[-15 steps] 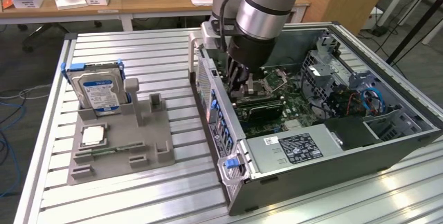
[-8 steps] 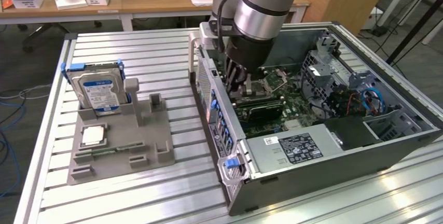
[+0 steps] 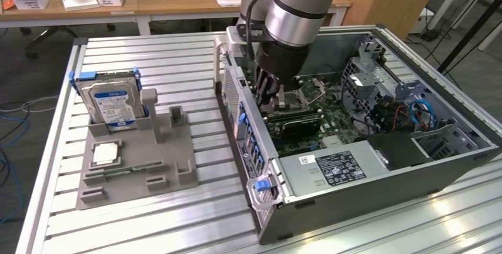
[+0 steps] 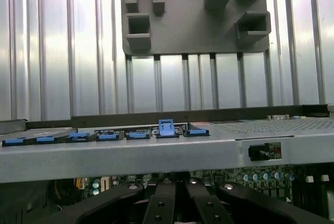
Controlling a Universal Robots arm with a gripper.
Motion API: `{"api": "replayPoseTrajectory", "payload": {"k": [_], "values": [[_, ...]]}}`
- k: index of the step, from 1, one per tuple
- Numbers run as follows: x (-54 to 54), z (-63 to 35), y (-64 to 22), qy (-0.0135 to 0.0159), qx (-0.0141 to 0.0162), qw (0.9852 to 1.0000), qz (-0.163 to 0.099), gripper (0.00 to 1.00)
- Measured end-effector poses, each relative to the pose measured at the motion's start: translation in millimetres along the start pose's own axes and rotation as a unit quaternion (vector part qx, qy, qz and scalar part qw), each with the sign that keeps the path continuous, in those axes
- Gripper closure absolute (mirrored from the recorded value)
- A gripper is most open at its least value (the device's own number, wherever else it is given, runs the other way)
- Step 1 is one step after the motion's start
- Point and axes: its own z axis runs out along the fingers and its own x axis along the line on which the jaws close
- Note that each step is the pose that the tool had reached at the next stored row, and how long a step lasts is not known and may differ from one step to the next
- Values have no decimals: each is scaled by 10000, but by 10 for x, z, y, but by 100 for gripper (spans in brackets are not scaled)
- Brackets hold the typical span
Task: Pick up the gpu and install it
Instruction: 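Press down on the gpu until it lock into place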
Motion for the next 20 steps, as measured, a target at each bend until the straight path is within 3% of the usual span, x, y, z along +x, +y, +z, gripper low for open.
{"api": "replayPoseTrajectory", "payload": {"k": [7,13,20], "values": [[-2,-69,2,-34,4,10000,-3,89],[-8,-83,-73,-94,13,10000,-10,89],[-8,-83,-74,-101,13,9999,-11,89]]}}
